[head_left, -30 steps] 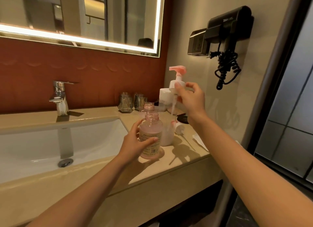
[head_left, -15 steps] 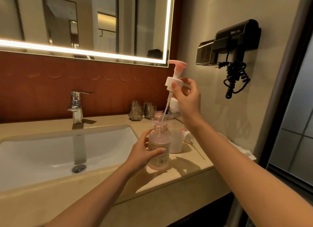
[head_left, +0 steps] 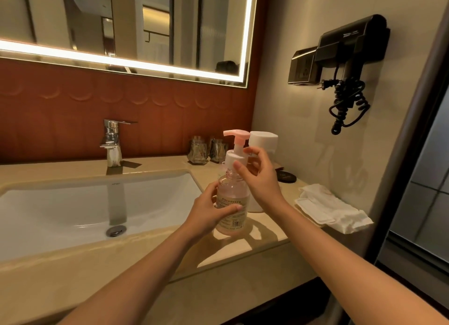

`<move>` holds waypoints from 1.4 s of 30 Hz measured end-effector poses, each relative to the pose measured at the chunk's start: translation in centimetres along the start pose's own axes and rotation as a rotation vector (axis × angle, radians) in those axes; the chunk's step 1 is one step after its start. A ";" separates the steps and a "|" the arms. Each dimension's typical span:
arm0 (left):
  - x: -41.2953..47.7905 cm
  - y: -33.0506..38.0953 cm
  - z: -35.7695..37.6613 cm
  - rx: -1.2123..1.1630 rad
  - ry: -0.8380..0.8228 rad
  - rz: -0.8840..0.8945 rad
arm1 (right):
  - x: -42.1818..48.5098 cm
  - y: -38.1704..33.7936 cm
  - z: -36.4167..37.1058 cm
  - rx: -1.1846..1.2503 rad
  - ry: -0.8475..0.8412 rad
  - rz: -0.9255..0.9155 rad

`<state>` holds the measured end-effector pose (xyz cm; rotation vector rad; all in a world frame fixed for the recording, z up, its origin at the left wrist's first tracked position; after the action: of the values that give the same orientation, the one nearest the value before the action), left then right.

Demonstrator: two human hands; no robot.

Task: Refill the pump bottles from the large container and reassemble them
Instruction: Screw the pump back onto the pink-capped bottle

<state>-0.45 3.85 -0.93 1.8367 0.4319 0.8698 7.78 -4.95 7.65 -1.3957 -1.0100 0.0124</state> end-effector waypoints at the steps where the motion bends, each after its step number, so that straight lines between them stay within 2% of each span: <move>1: 0.0 0.0 0.0 0.001 0.000 0.001 | -0.1 0.2 0.1 0.009 -0.008 0.006; 19: 0.0 0.1 -0.1 0.001 0.025 0.017 | -0.4 1.6 0.0 0.007 -0.081 0.032; 24: 0.0 -0.1 -0.1 -0.006 0.018 0.010 | -0.4 1.0 1.4 -0.060 -0.200 0.020; 30: 0.1 -0.2 -0.1 0.010 0.024 0.012 | -0.4 0.5 0.3 -0.185 -0.049 -0.045; 36: 0.1 -0.3 -0.1 0.013 0.029 0.001 | -0.3 1.1 1.4 -0.133 -0.156 0.006; 40: 0.1 -0.3 -0.2 0.029 0.034 0.013 | -0.1 0.3 0.5 -0.276 -0.057 -0.087; 42: 0.2 -0.3 -0.2 0.035 0.036 0.013 | 0.3 0.1 0.7 -0.344 -0.060 -0.073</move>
<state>-0.45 4.25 -1.09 1.8598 0.4609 0.9107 7.62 -4.24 7.58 -1.6765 -1.1507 -0.1819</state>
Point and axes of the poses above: each hand's wrist, its own x-axis towards the middle knuckle, its own z-axis out of the palm, y = z × x, the point moved 10 cm from there along x, towards the middle knuckle, and after that the axes turned 3 degrees about y, right-handed, at the moved point
